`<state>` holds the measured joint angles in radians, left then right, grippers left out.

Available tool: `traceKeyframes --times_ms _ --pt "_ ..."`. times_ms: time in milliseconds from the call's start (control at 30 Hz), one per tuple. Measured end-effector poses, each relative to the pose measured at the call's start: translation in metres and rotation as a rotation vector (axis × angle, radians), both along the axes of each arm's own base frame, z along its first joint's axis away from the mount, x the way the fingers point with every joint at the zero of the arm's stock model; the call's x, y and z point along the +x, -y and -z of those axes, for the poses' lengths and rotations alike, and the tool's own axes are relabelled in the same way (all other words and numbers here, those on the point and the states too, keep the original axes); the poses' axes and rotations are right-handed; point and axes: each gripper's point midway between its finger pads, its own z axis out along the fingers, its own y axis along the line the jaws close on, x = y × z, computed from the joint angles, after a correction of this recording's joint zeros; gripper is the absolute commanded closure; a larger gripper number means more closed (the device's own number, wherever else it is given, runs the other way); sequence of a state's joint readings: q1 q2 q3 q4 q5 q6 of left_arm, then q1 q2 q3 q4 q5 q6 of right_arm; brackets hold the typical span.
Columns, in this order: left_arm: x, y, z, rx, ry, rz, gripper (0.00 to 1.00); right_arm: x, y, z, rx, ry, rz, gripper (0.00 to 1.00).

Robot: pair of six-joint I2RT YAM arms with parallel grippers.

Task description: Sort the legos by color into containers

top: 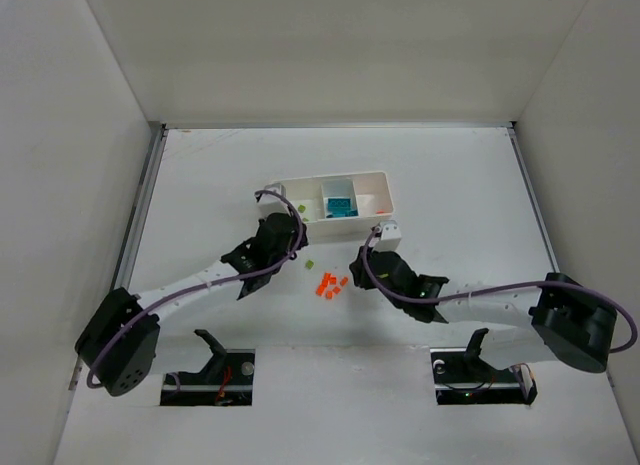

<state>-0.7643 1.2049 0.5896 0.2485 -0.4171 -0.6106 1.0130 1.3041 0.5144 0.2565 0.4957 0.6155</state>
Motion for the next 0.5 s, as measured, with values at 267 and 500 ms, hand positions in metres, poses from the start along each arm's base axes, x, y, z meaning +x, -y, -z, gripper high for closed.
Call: traceKeyframes --times_ms 267,500 --pt "0.048 0.0 -0.017 -0.04 0.018 -0.047 0.85 -0.033 -0.009 0.036 -0.089 -0.074 -0.069 0.53" --pt "0.077 -0.006 0.001 -0.001 -0.016 -0.083 0.75 -0.044 -0.005 0.06 -0.17 -0.121 -0.075 0.52"
